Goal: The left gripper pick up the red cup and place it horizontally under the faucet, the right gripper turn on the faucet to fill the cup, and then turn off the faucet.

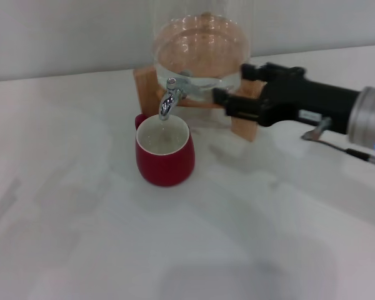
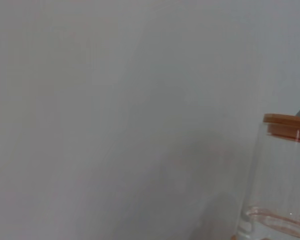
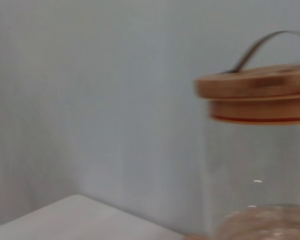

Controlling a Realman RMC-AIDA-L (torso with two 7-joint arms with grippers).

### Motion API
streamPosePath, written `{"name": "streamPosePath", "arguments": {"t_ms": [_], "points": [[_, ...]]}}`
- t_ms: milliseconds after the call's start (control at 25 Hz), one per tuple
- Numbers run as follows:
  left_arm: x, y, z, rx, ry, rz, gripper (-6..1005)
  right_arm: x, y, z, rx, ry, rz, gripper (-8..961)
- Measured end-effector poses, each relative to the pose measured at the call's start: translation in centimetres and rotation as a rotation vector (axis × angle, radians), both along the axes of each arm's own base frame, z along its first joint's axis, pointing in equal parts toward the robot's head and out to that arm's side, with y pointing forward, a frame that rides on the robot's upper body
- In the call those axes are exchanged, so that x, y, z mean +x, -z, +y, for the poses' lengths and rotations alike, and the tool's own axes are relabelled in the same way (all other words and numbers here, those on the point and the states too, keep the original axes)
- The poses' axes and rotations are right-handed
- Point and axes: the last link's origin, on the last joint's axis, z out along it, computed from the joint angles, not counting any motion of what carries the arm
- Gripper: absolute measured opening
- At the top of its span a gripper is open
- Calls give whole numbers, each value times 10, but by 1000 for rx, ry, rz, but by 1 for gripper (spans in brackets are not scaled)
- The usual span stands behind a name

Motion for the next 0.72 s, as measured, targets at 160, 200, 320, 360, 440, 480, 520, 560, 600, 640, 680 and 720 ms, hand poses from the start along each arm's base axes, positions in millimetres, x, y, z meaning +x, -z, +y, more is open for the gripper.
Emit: {"name": "streamPosePath", "arguments": {"t_ms": [160,200,320,360,440,480,520,560,600,640,680,720], "points": [[-3,-1,-4,1,-10,-2,704,18,-21,4,42,40,-1,781],[-4,-1,-5,-3,-12,-2,704,23,-26,5,54,51,-2,781],[-5,2,-7,-23,-20,-3,704,38,-41,8,80,70,-14,781],[-5,2,-8,-27,-21,-4,704,42,-45,9,87,74,-16,781],[-5,2,-10,-32,-19,-6,705,51,-55,10,104,83,-10,781],[-5,2,-11,-33,-16,-6,705,56,-59,10,110,90,5,781],[-5,1,-13,-32,-12,-8,705,61,-64,10,119,97,20,781],[-4,1,-14,-31,-3,-10,705,67,-69,9,128,102,37,781],[-4,0,-15,-29,2,-14,705,71,-73,8,135,106,50,781],[-4,-1,-17,-28,7,-19,707,79,-78,8,146,117,72,780],[-4,-1,-19,-26,7,-24,709,84,-81,7,150,123,87,780],[-5,-2,-21,-25,4,-28,710,89,-85,6,155,128,103,780]]}}
